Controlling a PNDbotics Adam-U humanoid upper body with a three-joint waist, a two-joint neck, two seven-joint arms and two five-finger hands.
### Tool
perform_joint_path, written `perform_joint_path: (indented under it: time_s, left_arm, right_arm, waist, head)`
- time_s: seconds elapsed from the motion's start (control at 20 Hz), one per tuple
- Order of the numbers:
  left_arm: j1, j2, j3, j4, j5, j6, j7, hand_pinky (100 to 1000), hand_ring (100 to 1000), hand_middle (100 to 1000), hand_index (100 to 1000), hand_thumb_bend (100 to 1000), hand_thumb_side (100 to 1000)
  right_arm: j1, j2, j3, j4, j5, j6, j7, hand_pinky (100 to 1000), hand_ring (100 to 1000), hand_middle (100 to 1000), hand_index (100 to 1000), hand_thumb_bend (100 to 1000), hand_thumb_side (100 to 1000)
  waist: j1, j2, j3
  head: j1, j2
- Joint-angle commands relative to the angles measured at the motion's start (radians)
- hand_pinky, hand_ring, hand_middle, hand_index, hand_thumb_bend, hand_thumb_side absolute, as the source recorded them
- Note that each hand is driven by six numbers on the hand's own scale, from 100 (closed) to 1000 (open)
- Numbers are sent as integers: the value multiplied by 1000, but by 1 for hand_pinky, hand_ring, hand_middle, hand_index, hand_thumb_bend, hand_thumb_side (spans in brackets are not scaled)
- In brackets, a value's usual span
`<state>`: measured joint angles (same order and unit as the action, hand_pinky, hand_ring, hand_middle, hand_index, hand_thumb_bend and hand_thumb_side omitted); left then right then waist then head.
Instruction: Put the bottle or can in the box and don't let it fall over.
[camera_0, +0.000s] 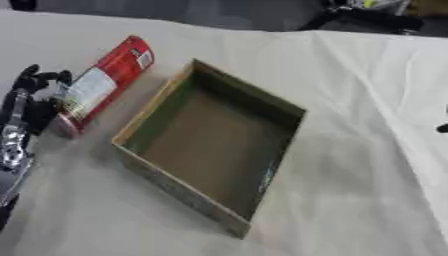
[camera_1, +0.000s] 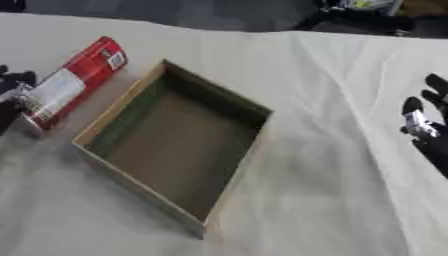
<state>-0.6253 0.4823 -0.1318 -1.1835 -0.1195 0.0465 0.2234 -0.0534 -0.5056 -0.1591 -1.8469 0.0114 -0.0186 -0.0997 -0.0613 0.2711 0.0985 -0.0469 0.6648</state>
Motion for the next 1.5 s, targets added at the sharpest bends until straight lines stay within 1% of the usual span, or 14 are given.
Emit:
perform_joint_path:
  time_s: [0.05, 0.25, 0.45, 0.85, 0.9, 0.95, 1.5]
  left_arm:
    - [-9, 16, 0, 4, -29, 6, -13, 628, 897, 1000, 812, 369, 718]
    - [-8, 22, -3, 2, -63, 17, -29, 626, 888, 1000, 806, 378, 698]
    - [-5, 31, -4, -12, -85, 31, -49, 623, 884, 1000, 808, 363, 714]
    - [0, 54, -12, -61, -112, 71, -89, 622, 880, 1000, 812, 367, 719]
    - [1, 56, -13, -67, -111, 76, -94, 618, 879, 1000, 811, 373, 747]
    - [3, 56, -12, -74, -107, 79, -98, 617, 879, 1000, 811, 357, 732]
    - [11, 62, -19, -142, -83, 116, -119, 612, 878, 1000, 811, 348, 742]
  right_arm:
    - [-8, -20, -5, -24, -2, 0, 1, 574, 1000, 999, 1000, 100, 658]
    - [-7, -21, -5, -25, -2, 0, 1, 574, 1000, 1000, 1000, 100, 656]
    - [-7, -21, -5, -25, -2, 1, 1, 574, 1000, 1000, 1000, 100, 654]
    - [-5, -22, -5, -25, -2, 1, 1, 573, 1000, 1000, 1000, 100, 652]
    - [-4, -22, -6, -25, -1, 1, 2, 573, 1000, 1000, 1000, 100, 651]
    - [-3, -22, -6, -25, -1, 2, 1, 573, 1000, 1000, 1000, 100, 651]
    - [0, -21, -9, -26, -1, 1, 3, 573, 1000, 1000, 1000, 100, 650]
  waist:
    - [-11, 3, -3]
    - [-10, 2, -3]
    - [-7, 1, -3]
    - [-2, -4, 0]
    - [-1, -5, 0]
    - [0, -6, -1]
    - [8, -10, -2]
  head:
    - [2, -16]
    - [1, -16]
    - [0, -13]
    - [-3, -10]
    - [-3, -9]
    - [-4, -9]
    - [-6, -6]
